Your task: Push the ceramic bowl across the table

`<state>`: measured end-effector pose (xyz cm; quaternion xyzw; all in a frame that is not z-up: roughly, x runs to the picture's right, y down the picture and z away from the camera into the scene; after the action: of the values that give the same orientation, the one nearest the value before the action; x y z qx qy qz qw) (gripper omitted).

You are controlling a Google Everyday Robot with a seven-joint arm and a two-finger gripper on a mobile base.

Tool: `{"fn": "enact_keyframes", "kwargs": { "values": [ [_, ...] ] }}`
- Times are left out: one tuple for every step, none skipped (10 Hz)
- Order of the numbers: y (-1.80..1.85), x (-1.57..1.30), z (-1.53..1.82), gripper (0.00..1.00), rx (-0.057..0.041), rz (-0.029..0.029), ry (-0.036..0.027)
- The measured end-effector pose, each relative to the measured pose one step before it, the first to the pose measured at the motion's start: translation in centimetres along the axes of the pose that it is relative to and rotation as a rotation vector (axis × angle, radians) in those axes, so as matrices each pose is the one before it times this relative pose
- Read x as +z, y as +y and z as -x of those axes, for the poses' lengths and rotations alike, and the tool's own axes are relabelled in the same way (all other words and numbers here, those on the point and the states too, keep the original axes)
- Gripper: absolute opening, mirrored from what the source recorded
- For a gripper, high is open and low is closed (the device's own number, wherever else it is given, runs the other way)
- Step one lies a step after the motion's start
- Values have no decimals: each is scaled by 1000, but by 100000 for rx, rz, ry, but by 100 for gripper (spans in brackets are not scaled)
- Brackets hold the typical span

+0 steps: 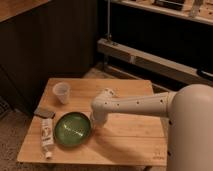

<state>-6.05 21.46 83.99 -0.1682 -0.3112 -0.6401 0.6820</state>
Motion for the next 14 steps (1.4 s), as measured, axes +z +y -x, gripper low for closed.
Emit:
{"fn": "enact_keyframes", "kwargs": {
  "values": [
    [-56,-13,-84,0,-41,70,59],
    [-271,87,-52,0,-324,436,-277],
    [-764,110,-294,0,-892,-125,459],
    [-260,13,-31,0,-369,-227,140],
    [110,-40,-51,0,57,85,204],
    [-91,-21,-51,0,-92,-24,63],
    [-274,22,-11,0,-527,176,-130],
    [-173,19,-29,0,-282,123,111],
    [-337,-7,-140,0,-176,89,394],
    [-661,82,-101,0,-579,7,203],
    [-472,83,-53,0,-336,-146,-44],
    [178,-14,65,0,9,252,-23],
    [-197,-9,-108,0,-190,-9,146],
    [-282,75,-101,0,-312,7,-61]
  ]
}}
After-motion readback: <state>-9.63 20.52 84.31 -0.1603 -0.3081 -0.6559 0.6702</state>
